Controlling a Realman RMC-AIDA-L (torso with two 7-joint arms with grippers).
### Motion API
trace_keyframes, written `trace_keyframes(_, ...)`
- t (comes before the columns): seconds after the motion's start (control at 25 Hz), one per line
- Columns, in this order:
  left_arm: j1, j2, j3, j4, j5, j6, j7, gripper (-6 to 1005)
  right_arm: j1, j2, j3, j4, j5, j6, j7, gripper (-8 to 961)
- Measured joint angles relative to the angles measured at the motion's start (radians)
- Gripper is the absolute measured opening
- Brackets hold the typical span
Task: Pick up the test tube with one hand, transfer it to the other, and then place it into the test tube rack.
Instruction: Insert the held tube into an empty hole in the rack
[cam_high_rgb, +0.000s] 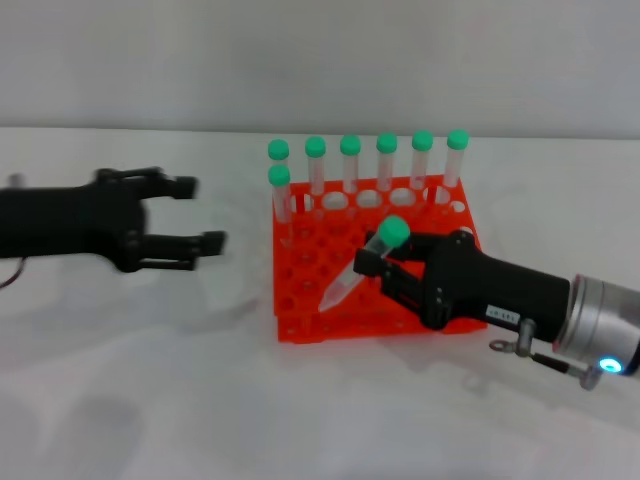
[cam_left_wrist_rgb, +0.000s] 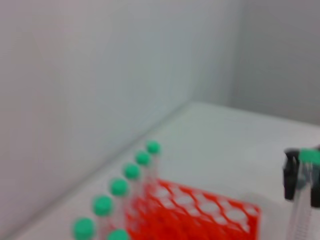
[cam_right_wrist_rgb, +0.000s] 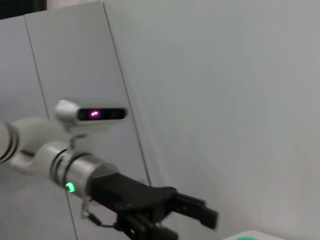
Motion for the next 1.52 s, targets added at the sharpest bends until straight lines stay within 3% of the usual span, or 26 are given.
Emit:
trace_keyframes(0.2,0.245,-0.005,-0.001,0.030,-0.301,-0.004,0.034,884,0.048,-0.001,0.009,-0.001,0.000,0.052,-0.012,207)
trace_keyframes(0.4,0.476,-0.006,-0.002,0.214,-0.538,-0.053,0.170,884,0.110,-0.003,0.009,-0.001,0.000,0.129,-0.026,207)
trace_keyframes(0.68,0.663,-0.006,-0.005,0.483,-0.630,-0.099,0.386,884,0.163,-0.001,0.019,-0.005,-0.004,0.246,-0.076,208)
trace_keyframes(0.92,0.733,-0.009,-0.012,0.599,-0.642,-0.148,0.477,884,0.194,0.002,0.020,-0.013,-0.002,0.311,-0.101,208)
trace_keyframes(1.52,0.769,-0.011,-0.018,0.765,-0.657,-0.215,0.627,884,0.261,0.005,-0.059,-0.061,-0.001,0.517,-0.110,209)
